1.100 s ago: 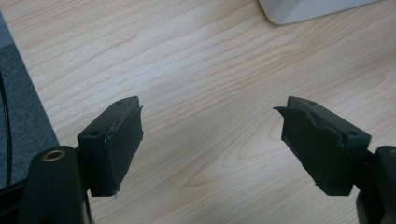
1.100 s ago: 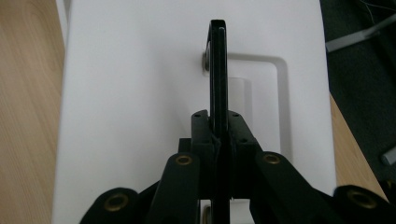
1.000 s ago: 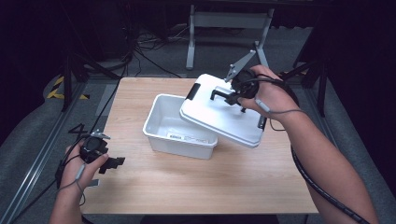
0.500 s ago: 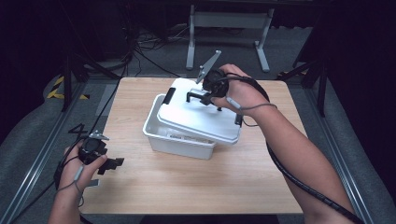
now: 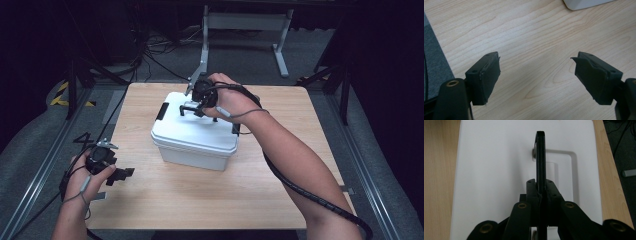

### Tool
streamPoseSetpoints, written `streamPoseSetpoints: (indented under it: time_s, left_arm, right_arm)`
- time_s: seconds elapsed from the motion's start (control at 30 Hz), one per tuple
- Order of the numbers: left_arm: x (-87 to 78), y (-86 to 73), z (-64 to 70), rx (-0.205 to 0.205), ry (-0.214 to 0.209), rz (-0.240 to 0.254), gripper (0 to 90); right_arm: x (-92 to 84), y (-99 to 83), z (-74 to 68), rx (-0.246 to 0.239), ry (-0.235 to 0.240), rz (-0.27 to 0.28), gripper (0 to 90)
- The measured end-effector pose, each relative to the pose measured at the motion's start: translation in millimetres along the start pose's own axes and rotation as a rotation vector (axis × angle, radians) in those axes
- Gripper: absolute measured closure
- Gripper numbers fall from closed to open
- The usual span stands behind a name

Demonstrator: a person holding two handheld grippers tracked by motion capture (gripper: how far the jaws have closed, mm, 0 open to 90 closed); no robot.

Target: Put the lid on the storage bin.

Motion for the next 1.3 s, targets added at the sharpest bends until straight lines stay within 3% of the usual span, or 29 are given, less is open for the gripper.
streamPoseSetpoints:
  time_s: [0.4, 0.73, 1.2, 1.3]
  left_arm:
    - [-2.2, -3.8, -3.2, -0.010, -0.009, 0.011, 21.0]
    - [-3.2, -5.0, -3.1, -0.012, -0.006, 0.009, 20.9]
    - [0.2, -1.9, -2.2, -0.006, -0.013, 0.003, 20.9]
    - [0.4, -1.8, -2.9, -0.009, -0.019, 0.001, 20.9]
  right_arm:
    - [21.0, 3.5, -4.3, -0.021, 0.024, -0.027, 84.5]
    - [23.5, -2.9, 0.2, -0.014, 0.025, -0.037, 84.5]
    - [32.4, -4.5, -2.5, -0.041, 0.007, -0.048, 83.7]
    - [32.5, -9.8, -0.9, -0.017, 0.017, -0.052, 83.3]
Point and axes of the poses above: each handheld gripper's, and its own axes: x roughly forward along the jaws, y roughly out of its top, z roughly to its right, the point moved 7 cm from there along x, roughly forward along the jaws, and after that the axes turned 14 degrees about -y, right-handed, at the moved point
